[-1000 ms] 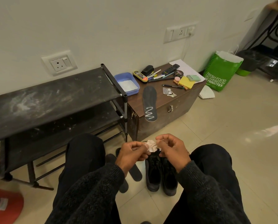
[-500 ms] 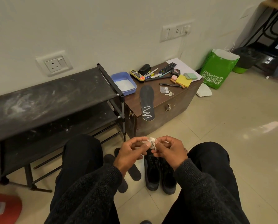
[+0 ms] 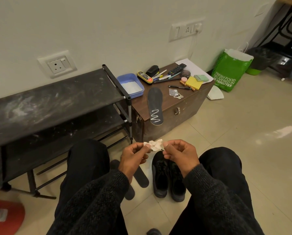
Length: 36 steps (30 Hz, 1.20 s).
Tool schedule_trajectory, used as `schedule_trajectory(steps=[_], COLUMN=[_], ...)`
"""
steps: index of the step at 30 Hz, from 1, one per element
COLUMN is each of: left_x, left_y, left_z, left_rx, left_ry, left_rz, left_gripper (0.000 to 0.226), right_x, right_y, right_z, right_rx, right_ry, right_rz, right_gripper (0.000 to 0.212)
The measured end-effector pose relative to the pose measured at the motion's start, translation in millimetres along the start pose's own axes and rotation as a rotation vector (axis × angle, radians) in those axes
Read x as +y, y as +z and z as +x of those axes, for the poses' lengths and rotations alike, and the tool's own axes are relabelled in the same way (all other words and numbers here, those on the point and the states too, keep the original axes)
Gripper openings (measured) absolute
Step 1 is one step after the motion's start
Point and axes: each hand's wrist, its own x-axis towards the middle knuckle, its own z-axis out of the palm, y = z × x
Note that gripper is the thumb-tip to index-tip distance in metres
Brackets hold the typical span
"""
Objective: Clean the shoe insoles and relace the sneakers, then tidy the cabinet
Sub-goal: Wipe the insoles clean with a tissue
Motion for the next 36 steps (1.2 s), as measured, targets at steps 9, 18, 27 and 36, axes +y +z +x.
schedule_trajectory(steps=[9,18,27,36], left_x=[0.6,0.4,4.5,-8.9], left_y=[1.3,-0.2,0.6,-0.6], left_z=[-3.5,3.7,-4.1,4.3], left_rx=[-0.033,-0.067,-0.131,0.06], left_ry=[0.16,-0.154,-0.292,0.095], left_rz=[0.149,-0.42,-0.328,0.202], left_gripper=[0.012,0.019,0.05,0.02], right_x=[5.5,8.4,12.7,8.5], right_y=[5.8,3.5,0.0,1.1], right_z=[-0.6,3.2,6.6,1.0], right_rx=[-0.042,-0.135,-0.103,-0.13], right_ry=[0.166,0.155,-0.113,-0.244], right_rz=[-0.042,-0.056,-0.288,-0.528], right_gripper=[0.028,0.014,0.013,0.042])
